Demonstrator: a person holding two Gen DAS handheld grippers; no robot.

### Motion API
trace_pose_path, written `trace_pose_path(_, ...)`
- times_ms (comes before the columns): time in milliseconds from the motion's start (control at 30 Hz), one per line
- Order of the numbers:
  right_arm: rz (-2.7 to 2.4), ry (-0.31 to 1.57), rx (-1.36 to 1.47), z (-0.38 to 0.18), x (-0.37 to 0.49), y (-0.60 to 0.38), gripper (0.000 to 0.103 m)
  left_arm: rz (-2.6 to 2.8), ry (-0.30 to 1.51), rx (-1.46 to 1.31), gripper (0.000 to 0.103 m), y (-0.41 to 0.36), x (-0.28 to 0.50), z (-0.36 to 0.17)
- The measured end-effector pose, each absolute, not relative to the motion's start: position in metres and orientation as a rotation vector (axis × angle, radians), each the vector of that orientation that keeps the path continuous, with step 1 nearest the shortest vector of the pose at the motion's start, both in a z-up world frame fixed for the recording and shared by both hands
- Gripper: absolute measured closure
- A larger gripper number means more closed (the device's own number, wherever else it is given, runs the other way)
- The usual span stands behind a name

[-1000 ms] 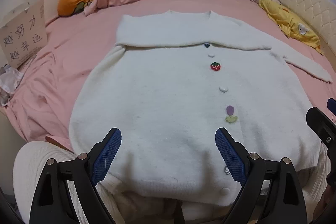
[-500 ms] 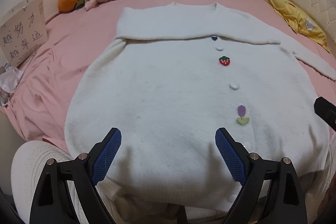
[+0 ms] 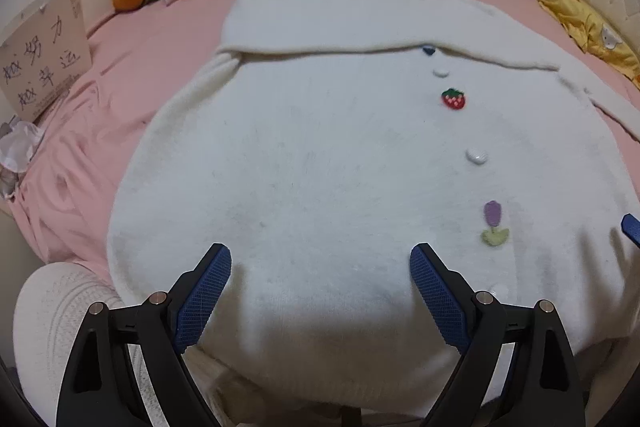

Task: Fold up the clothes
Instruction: 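Move the right tool over to the unfolded cardigan sleeve, then close the right tool on the cardigan sleeve cuff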

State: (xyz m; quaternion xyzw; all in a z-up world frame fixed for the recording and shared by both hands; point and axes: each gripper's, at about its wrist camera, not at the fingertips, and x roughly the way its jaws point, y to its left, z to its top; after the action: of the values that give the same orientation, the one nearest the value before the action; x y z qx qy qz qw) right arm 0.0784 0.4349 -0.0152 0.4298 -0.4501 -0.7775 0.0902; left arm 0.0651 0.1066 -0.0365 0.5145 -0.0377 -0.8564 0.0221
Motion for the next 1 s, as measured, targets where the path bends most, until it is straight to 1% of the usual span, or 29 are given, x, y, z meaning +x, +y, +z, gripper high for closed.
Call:
trace_pose_path(33, -2.274, -1.419, 1.249, -0.018, 0.078, 0.444, 0.0, -2.647, -0.114, 1.6, 0.012, 0.106, 0.064, -0.038)
trace_pose_path(200, -2.258, -1.672, 1.064, -0.009, 0.075, 0.51, 0.0, -2.62, -0.086, 1.632, 0.011, 0.104, 0.058, -0.046)
trace_pose_path(233, -2.26, -1.72, 1.021, -0.006, 0.074, 0.527, 0.0, -2.614, -0.079, 1.639, 0.01, 0.104, 0.057, -0.048)
trace_pose_path(300, -2.263, -1.815, 0.932, 0.0, 0.071, 0.561, 0.0, -2.604, -0.058, 1.651, 0.005, 0.102, 0.054, -0.051)
trace_pose_path(433, -2.339, -1.994, 0.76, 0.009, 0.069, 0.645, 0.0, -2.592, -0.042, 1.658, 0.003, 0.101, 0.052, -0.055)
trace_pose_path(567, -2.436, -2.162, 0.694, -0.002, 0.079, 0.727, 0.0, -2.586, -0.064, 1.651, 0.0, 0.105, 0.052, -0.058)
trace_pose_path(1000, -2.208, -2.454, 0.728, -0.068, 0.019, 0.823, 0.0, -2.578, -0.079, 1.654, 0.0, 0.114, 0.05, -0.06)
